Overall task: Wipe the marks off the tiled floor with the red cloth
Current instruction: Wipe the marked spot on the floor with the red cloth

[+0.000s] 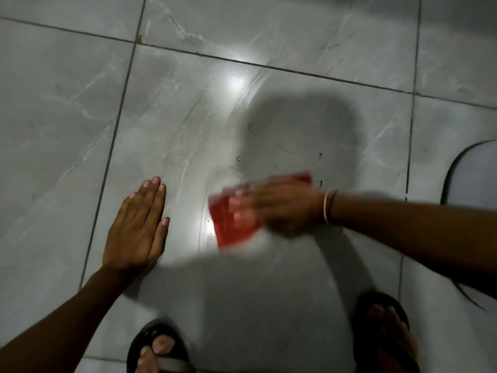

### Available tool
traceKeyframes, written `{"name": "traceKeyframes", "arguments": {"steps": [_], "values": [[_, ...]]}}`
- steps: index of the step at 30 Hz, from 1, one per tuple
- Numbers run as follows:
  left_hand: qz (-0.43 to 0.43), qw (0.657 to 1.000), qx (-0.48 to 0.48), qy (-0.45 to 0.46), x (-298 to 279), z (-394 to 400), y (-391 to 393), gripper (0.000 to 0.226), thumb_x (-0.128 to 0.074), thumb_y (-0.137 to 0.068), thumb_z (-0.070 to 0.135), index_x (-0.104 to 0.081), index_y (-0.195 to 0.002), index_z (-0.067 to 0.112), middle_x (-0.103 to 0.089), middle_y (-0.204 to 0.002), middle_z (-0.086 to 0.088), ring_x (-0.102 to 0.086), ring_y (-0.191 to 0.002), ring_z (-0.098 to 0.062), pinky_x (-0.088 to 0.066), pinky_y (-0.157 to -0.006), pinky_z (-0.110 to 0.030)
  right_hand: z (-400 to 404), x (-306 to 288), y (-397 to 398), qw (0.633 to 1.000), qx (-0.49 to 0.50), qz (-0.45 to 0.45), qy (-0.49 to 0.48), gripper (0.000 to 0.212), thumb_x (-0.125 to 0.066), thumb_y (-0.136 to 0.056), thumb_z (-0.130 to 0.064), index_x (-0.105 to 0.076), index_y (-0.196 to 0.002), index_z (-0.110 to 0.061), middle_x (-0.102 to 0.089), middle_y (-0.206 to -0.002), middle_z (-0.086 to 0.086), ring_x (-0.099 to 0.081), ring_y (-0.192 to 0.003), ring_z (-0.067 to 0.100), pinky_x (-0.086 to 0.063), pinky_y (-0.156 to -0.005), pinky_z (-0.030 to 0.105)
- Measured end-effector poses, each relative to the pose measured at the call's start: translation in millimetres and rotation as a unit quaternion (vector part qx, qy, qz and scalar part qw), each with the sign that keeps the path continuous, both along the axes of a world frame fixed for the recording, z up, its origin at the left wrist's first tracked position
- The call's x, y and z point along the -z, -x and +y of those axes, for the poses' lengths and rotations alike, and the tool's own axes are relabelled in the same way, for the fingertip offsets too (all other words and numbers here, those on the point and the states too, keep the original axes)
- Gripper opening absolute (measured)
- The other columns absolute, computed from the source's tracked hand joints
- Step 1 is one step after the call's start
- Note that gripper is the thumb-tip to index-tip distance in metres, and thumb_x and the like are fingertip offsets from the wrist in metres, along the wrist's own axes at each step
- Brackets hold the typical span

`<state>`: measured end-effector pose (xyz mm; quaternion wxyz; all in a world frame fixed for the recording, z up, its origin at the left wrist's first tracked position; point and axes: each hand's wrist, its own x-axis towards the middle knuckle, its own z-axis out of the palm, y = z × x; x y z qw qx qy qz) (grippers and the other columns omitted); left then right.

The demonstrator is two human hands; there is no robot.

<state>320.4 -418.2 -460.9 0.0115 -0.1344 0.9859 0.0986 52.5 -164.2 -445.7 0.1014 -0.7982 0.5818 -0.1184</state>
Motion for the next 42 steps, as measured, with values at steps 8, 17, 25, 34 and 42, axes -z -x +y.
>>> {"name": "traceKeyframes", "arguments": {"steps": [8, 17, 25, 34, 42], "values": [[0.001, 1.0, 0.002, 0.001, 1.0, 0.7, -1.2, 0.064, -0.033, -0.103, 0.03, -0.02, -0.161, 0.005, -0.022, -0.171, -0.014, -0.018, -0.16, -0.025, -0.019, -0.129, -0.042, -62.2, -12.2, 14.6, 0.878, 0.479, -0.011, 0.02, 0.054, -0.051, -0.104, -0.023, -0.039, -0.155, -0.01, -0.034, -0.165, 0.02, -0.03, -0.155, 0.034, -0.026, -0.129, 0.049], [0.002, 1.0, 0.0, -0.006, -1.4, 2.2, 0.3, 0.065, -0.034, -0.102, 0.03, -0.022, -0.16, 0.004, -0.024, -0.17, -0.015, -0.021, -0.159, -0.027, -0.023, -0.128, -0.048, 70.4, 0.6, -49.3, 0.997, -0.05, -0.007, -0.062, 0.056, -0.053, -0.101, -0.024, -0.04, -0.154, -0.012, -0.044, -0.161, 0.013, -0.039, -0.151, 0.026, -0.029, -0.128, 0.041], [0.004, 1.0, -0.006, -0.006, 0.5, -0.4, 0.1, 0.066, -0.037, -0.101, 0.029, -0.023, -0.16, 0.004, -0.024, -0.17, -0.014, -0.019, -0.16, -0.025, -0.023, -0.128, -0.047, 20.3, -7.5, 99.0, 0.708, 0.705, -0.013, 0.041, 0.056, -0.043, -0.106, -0.021, -0.029, -0.157, -0.005, -0.038, -0.163, 0.019, -0.036, -0.151, 0.033, -0.031, -0.127, 0.05], [0.004, 1.0, 0.001, 0.0, 3.3, 0.5, -1.1, 0.065, -0.035, -0.102, 0.031, -0.022, -0.16, 0.005, -0.023, -0.171, -0.014, -0.019, -0.16, -0.026, -0.023, -0.129, -0.047, 58.6, 7.8, -100.9, 0.978, -0.195, -0.065, -0.049, 0.048, -0.034, -0.107, -0.022, -0.047, -0.149, -0.001, -0.047, -0.158, 0.015, -0.043, -0.149, 0.028, -0.035, -0.123, 0.042], [0.007, 1.0, 0.002, 0.007, 3.1, -0.6, -1.1, 0.065, -0.036, -0.102, 0.03, -0.023, -0.16, 0.005, -0.024, -0.17, -0.014, -0.02, -0.159, -0.026, -0.022, -0.129, -0.045, -41.9, -3.7, 107.4, 0.778, 0.627, -0.023, 0.03, 0.053, -0.042, -0.107, -0.019, -0.031, -0.157, -0.005, -0.034, -0.165, 0.017, -0.033, -0.154, 0.031, -0.027, -0.129, 0.047]]}}
